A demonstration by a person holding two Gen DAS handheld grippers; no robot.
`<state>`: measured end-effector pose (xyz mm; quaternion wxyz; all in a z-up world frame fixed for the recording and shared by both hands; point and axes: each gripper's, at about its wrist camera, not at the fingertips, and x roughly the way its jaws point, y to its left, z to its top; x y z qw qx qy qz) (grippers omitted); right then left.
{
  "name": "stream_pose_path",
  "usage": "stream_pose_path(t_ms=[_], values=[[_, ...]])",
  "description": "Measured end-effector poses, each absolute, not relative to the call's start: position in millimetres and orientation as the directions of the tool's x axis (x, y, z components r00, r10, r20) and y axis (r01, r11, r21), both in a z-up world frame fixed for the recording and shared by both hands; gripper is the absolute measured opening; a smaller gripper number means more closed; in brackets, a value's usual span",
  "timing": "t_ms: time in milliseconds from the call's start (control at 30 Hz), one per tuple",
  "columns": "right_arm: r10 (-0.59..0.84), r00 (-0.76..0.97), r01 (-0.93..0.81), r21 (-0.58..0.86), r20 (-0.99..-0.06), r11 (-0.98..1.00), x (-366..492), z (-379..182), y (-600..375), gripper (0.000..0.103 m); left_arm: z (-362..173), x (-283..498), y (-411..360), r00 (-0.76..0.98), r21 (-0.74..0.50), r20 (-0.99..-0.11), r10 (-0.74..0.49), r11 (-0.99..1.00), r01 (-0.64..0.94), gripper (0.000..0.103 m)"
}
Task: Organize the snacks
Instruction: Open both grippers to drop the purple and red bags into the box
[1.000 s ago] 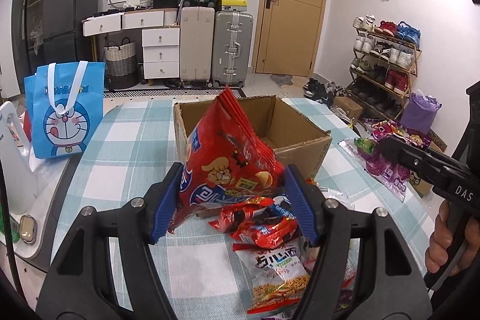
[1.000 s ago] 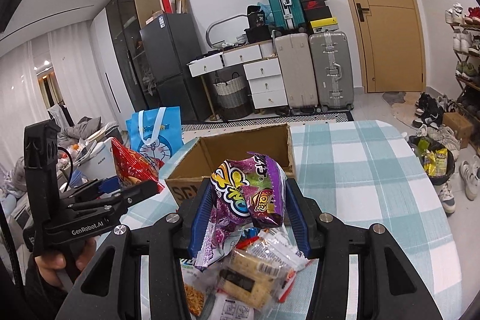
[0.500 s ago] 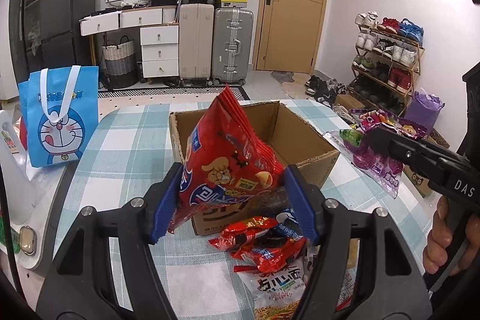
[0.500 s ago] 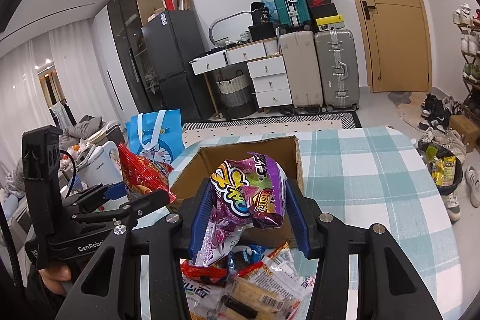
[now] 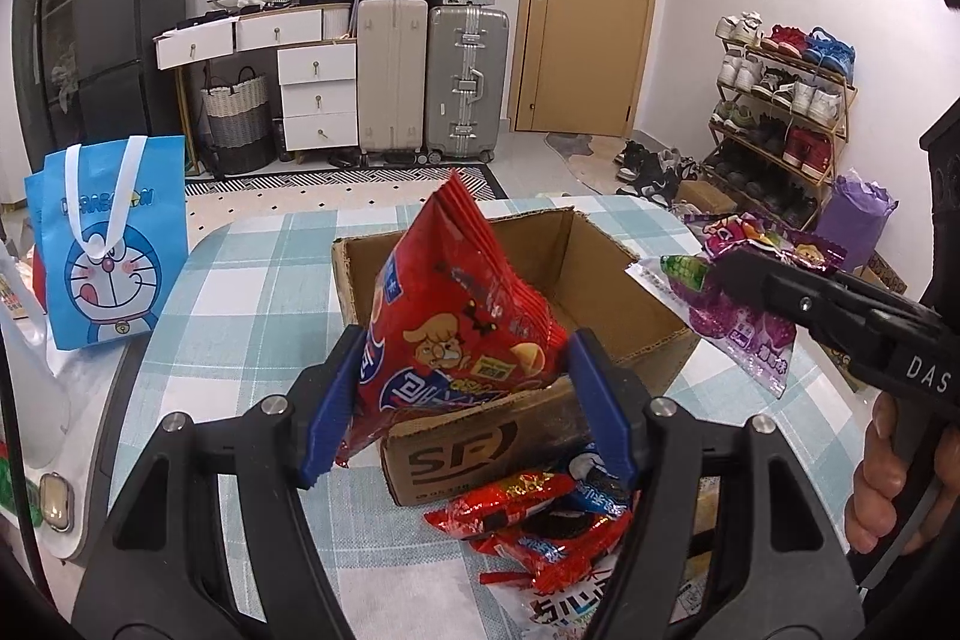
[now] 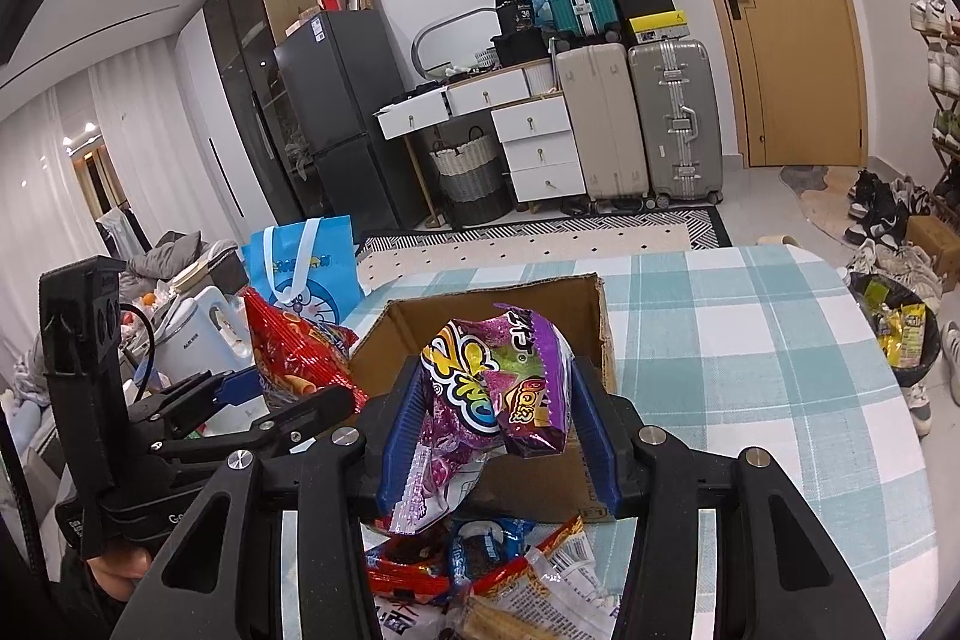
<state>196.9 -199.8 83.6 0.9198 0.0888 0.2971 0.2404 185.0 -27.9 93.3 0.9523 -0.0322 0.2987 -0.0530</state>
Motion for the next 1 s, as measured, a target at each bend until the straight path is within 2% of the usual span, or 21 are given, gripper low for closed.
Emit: stream_pose_path(t_ms=[500, 567, 867, 1000], values=[[0.494, 0.720, -0.373, 0.328, -0.488, 0.868, 220.9, 78.4, -183.6, 0.048, 77.5, 220.9, -25.4, 0.806, -0.102, -0.579, -0.120, 0.992, 0.075, 0.065], [0.490, 0.726, -0.368, 0.330, -0.482, 0.869, 224.4, 79.1, -182.6, 0.048, 76.9, 223.4, -24.2, 0.806, -0.102, -0.580, -0.117, 0.992, 0.071, 0.058], [0.478, 0.710, -0.344, 0.337, -0.518, 0.876, 242.6, 66.7, -172.9, 0.049, 64.5, 238.0, -16.1, 0.781, -0.121, -0.611, -0.127, 0.990, 0.067, 0.057], [0.471, 0.714, -0.347, 0.322, -0.519, 0.881, 241.3, 64.5, -172.8, 0.053, 62.3, 235.0, -10.8, 0.785, -0.114, -0.609, -0.116, 0.992, 0.058, 0.057]])
